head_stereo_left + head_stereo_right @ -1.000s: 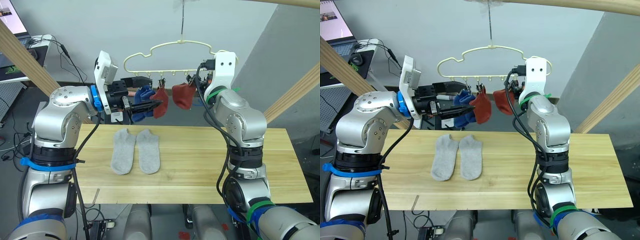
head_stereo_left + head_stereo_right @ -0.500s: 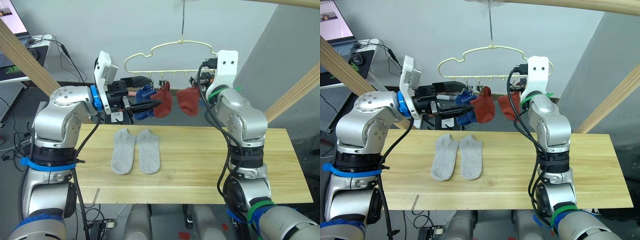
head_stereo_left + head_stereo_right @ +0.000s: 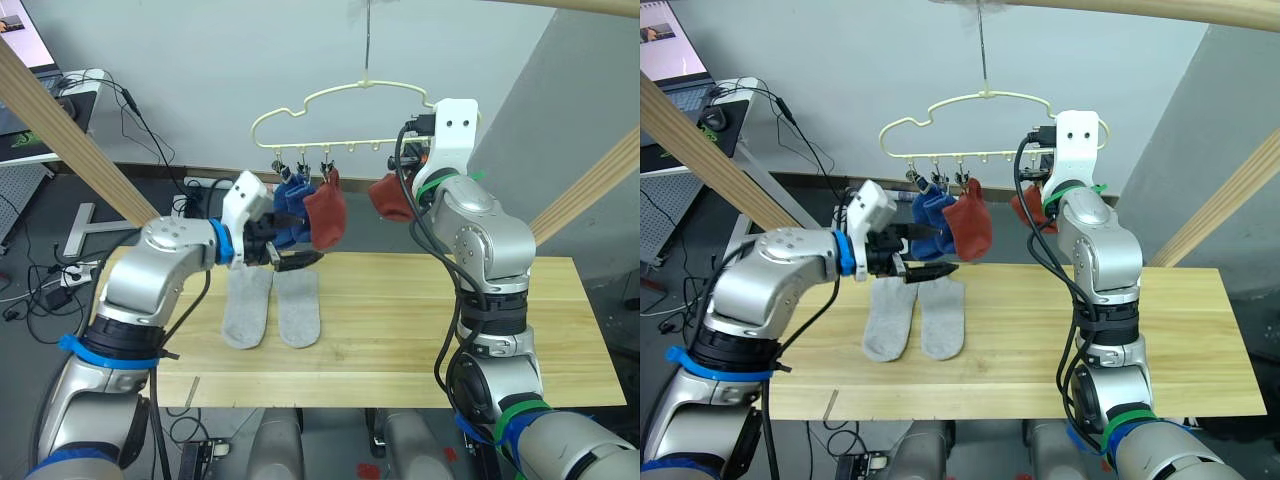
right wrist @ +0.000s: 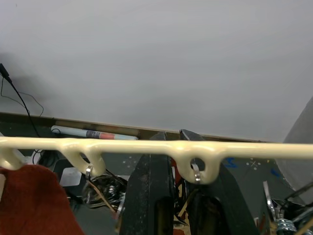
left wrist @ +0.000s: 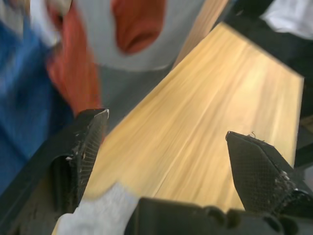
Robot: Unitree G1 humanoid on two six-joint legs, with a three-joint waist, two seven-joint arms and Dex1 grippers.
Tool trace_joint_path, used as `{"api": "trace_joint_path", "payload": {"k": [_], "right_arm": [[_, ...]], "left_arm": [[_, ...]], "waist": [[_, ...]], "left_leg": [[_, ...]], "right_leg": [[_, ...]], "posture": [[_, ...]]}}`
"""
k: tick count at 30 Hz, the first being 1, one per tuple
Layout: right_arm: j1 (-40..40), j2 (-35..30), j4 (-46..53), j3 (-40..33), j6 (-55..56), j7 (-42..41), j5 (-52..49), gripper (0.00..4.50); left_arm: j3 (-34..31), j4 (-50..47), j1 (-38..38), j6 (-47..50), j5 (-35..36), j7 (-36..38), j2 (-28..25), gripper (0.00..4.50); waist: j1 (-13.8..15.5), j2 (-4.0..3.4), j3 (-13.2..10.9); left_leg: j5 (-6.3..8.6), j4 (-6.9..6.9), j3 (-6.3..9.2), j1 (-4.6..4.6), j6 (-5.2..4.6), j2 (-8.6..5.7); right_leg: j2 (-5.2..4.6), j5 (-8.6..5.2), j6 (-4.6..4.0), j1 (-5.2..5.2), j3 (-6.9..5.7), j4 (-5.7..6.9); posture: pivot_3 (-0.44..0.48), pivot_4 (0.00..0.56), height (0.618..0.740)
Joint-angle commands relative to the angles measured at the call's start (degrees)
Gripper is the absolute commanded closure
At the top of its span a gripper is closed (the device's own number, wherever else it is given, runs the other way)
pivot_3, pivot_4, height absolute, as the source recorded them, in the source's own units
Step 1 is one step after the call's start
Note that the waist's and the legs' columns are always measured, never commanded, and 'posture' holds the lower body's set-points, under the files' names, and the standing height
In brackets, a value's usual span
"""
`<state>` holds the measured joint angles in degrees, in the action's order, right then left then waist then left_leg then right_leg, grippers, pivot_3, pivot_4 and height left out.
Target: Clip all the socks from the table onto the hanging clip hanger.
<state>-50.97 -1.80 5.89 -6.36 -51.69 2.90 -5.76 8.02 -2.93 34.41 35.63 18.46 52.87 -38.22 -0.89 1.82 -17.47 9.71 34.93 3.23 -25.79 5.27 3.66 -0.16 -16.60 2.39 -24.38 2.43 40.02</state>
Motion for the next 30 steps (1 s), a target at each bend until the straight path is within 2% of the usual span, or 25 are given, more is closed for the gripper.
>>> {"api": "trace_joint_path", "payload": {"k": [1, 5, 9, 16, 29, 30], "right_arm": [[-1.29, 0.04, 2.22, 0.42, 0.49, 0.36, -0.12, 4.5], [-1.37, -0.01, 2.77, 0.54, -0.02, 0.28, -0.28, 4.5], [-1.41, -0.01, 3.02, 0.65, -0.26, 0.25, -0.32, 4.5], [-0.87, -0.12, 4.31, 0.66, -1.18, 0.38, -0.3, 4.5], [-0.78, -0.22, 5.25, 0.57, -2.16, 0.74, -0.36, 4.5], [-0.79, -0.23, 5.29, 0.56, -2.24, 0.78, -0.36, 4.5]], "left_arm": [[0.92, 2.57, -0.74, -5.32, -4.78, -3.45, 1.35, 0.09], [4.56, 9.66, -2.46, -10.9, -11.84, -7.54, 3.68, 0.09], [5.75, 16.83, -1.37, -13.19, -15.33, -9.57, 6.3, 0.09], [6.37, 25.51, 0.2, -16.1, -18.66, -10.23, 8.28, 0.09], [7.76, 33.85, 2.4, -13.6, -22.47, -8.67, 11.9, 0.09], [7.7, 33.92, 2.44, -13.66, -22.74, -8.72, 11.91, 0.25]], "waist": [[0.05, 0.0, 0.0], [0.08, 0.0, 0.0], [0.36, 0.0, 0.0], [0.41, 0.0, 0.0], [0.42, 0.0, 0.01], [0.41, 0.0, 0.01]], "left_leg": [[0.0, 0.0, 0.0, 0.0, 0.0, -0.01], [0.0, 0.0, -0.02, 0.01, 0.0, -0.01], [0.0, 0.0, -0.02, -0.01, 0.0, -0.01], [0.0, 0.01, -0.03, 0.0, -0.01, -0.01], [-0.01, 0.03, -0.02, 0.03, -0.02, -0.02], [-0.01, 0.03, -0.02, 0.03, -0.03, -0.02]], "right_leg": [[0.0, 0.0, 0.0, 0.0, 0.0, 0.01], [-0.01, 0.0, 0.0, 0.0, 0.02, 0.0], [0.0, 0.0, 0.0, -0.01, 0.0, 0.0], [0.0, 0.0, 0.0, -0.01, 0.02, 0.02], [0.0, 0.0, 0.0, 0.0, 0.02, 0.08], [0.0, 0.0, -0.01, 0.0, 0.01, 0.09]], "posture": [[0.105, 0.265, 0.74], [0.096, 0.267, 0.74], [0.084, 0.267, 0.74], [0.074, 0.272, 0.74], [0.058, 0.274, 0.74], [0.058, 0.274, 0.74]]}}
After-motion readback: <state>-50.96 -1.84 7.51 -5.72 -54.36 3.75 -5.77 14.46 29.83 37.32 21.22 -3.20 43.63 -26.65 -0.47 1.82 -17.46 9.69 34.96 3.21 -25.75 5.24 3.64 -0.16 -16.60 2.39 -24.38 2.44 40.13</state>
